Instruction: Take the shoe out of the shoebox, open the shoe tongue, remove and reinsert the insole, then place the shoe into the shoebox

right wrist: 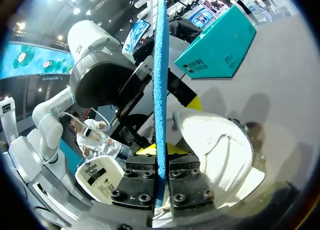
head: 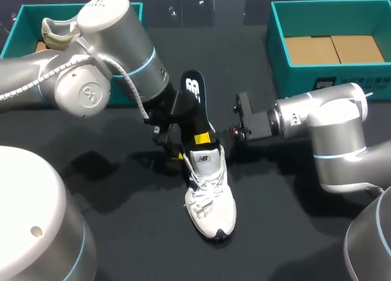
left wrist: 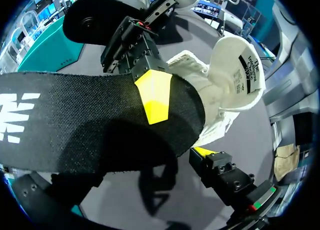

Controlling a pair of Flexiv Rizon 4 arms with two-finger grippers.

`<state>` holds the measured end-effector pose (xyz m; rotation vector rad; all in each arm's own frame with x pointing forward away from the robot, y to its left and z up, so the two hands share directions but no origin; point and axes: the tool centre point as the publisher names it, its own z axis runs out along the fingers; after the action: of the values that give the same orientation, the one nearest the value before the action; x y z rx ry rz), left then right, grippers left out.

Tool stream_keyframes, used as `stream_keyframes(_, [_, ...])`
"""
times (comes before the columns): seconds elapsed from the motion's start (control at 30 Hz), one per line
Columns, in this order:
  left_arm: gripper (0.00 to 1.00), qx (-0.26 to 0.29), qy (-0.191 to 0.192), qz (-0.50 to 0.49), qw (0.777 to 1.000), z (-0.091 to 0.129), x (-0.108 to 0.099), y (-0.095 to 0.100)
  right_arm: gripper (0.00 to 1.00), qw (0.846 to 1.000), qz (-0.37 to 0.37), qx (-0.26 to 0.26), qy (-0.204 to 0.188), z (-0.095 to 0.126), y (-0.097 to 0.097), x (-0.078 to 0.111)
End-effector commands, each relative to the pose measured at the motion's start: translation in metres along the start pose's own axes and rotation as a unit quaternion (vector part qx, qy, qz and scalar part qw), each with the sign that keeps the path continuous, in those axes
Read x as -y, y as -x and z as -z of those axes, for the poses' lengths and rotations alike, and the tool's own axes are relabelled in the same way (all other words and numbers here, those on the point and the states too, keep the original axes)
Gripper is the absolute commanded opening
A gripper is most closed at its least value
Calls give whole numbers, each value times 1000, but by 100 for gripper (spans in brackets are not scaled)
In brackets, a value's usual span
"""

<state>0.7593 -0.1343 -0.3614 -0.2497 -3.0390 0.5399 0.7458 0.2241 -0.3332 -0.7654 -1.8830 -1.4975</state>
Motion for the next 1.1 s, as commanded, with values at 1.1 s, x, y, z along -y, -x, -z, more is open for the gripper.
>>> stream_keyframes(1.1, [100, 0, 1, 0, 1000, -1, 1, 0, 1, 998, 41, 42, 0, 0, -2, 25])
